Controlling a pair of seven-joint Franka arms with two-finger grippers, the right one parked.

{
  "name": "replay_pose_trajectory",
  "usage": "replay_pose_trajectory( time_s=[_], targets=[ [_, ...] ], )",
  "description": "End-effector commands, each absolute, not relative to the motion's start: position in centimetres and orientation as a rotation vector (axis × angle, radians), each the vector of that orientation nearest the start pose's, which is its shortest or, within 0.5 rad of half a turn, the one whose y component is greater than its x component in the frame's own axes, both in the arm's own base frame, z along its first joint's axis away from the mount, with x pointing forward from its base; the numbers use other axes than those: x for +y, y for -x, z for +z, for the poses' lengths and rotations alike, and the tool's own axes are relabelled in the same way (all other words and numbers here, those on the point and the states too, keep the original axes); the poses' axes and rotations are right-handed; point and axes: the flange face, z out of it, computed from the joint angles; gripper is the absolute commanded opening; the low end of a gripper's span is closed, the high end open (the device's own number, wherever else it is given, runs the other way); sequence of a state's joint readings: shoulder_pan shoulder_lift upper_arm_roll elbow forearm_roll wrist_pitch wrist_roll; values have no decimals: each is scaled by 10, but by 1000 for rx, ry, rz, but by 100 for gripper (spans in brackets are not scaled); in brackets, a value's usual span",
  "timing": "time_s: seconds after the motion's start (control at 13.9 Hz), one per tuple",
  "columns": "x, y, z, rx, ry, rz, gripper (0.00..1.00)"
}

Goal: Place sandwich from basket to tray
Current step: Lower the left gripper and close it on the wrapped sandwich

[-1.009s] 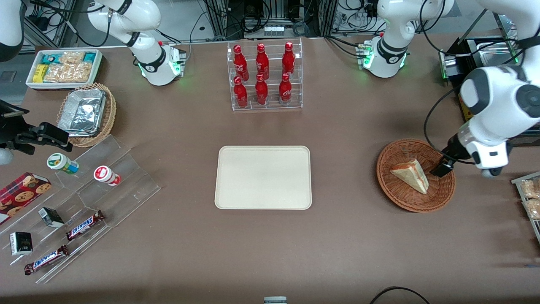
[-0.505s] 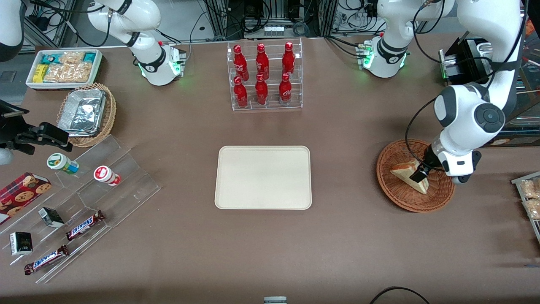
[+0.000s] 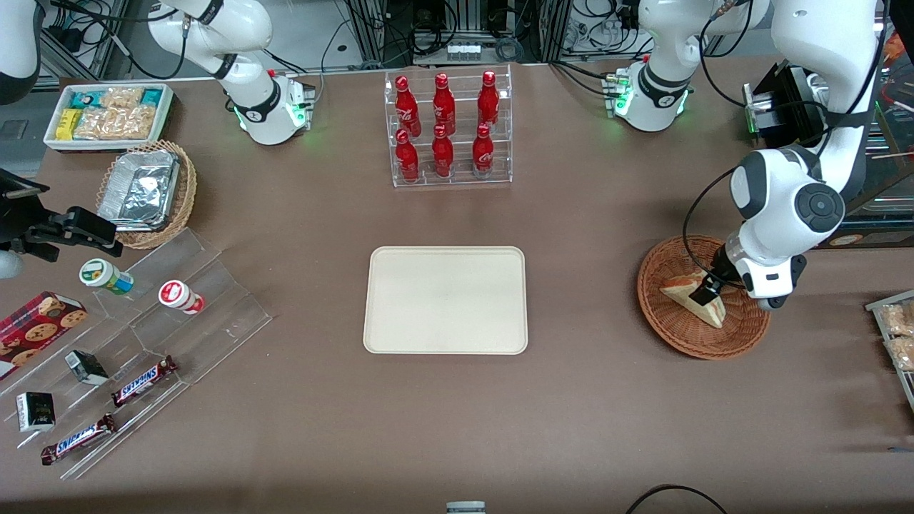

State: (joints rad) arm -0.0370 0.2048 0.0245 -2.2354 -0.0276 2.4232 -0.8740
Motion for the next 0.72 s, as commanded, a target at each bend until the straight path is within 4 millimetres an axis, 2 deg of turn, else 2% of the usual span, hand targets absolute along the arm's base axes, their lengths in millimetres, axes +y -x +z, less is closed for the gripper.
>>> replay_pose_trajectory(
  time_s=[0.0, 0.22, 0.36, 0.5, 0.58, 0.65],
  targets=[
    [-7, -539, 265, -1357, 2832, 18, 100],
    [-6, -536, 258, -1356, 2829, 24, 99],
    [-5, -538, 260, -1363, 2829, 20, 60],
    [-5, -539, 263, -1379, 2824, 12, 25],
    [-5, -541, 266, -1389, 2822, 3, 13],
    [-4, -542, 271, -1390, 2825, -6, 9]
  ],
)
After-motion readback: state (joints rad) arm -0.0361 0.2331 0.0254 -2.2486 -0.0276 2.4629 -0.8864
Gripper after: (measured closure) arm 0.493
